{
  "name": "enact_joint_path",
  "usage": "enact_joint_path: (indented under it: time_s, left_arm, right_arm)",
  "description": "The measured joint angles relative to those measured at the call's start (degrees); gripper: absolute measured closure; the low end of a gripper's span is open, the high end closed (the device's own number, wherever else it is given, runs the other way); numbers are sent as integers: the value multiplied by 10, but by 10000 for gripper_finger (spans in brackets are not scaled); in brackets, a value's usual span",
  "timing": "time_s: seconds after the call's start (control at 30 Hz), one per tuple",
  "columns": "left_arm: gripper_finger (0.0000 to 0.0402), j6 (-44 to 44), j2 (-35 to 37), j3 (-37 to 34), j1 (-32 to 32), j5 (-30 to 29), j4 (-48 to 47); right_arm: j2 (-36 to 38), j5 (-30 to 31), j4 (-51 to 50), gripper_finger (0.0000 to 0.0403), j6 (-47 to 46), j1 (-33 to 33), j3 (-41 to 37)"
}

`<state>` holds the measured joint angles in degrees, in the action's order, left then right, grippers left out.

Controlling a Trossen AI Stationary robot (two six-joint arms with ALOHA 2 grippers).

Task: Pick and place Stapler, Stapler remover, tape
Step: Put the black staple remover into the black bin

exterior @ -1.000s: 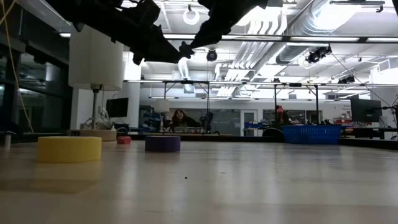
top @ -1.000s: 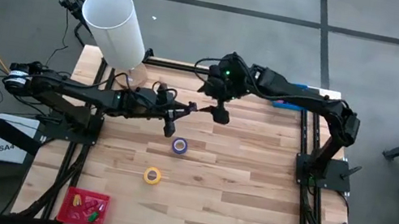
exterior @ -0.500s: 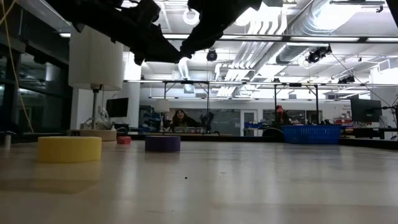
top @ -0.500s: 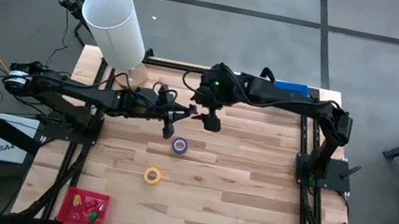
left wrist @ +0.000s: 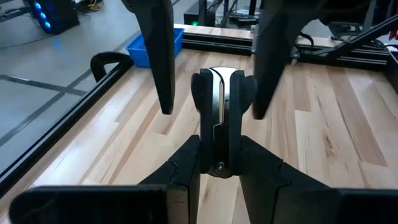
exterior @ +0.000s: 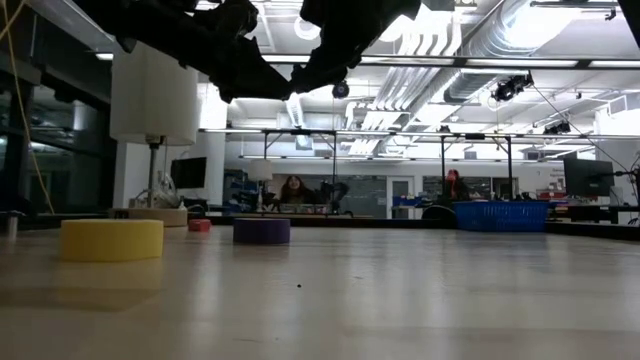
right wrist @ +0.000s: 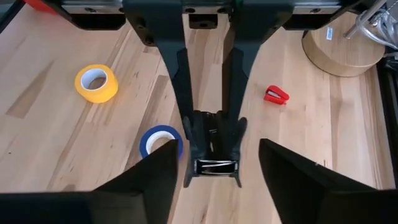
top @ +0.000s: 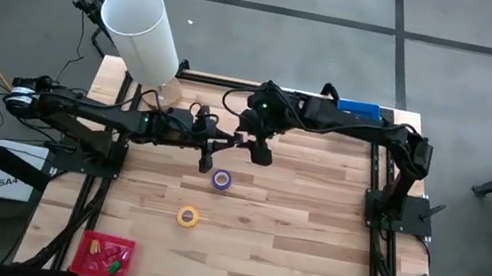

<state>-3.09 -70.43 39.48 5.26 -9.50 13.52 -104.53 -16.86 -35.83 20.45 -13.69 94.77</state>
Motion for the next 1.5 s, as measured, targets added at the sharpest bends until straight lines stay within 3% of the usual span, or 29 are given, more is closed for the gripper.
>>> enact_joint_path:
  time_s: [0.57, 0.87, 1.17, 1.5]
  left_arm:
    - [324, -1, 0, 0, 0, 0, -3]
    - [323, -1, 0, 0, 0, -1, -5]
    - [268, -2, 0, 0, 0, 0, -6]
    - [263, -2, 1, 0, 0, -5, -17]
  right_arm:
    - [0, -1, 4, 314, 6, 0, 0]
    - [0, 0, 5, 316, 10, 0, 0]
    - [1, 8, -2, 319, 6, 0, 0]
    - [1, 35, -116, 319, -36, -11, 0]
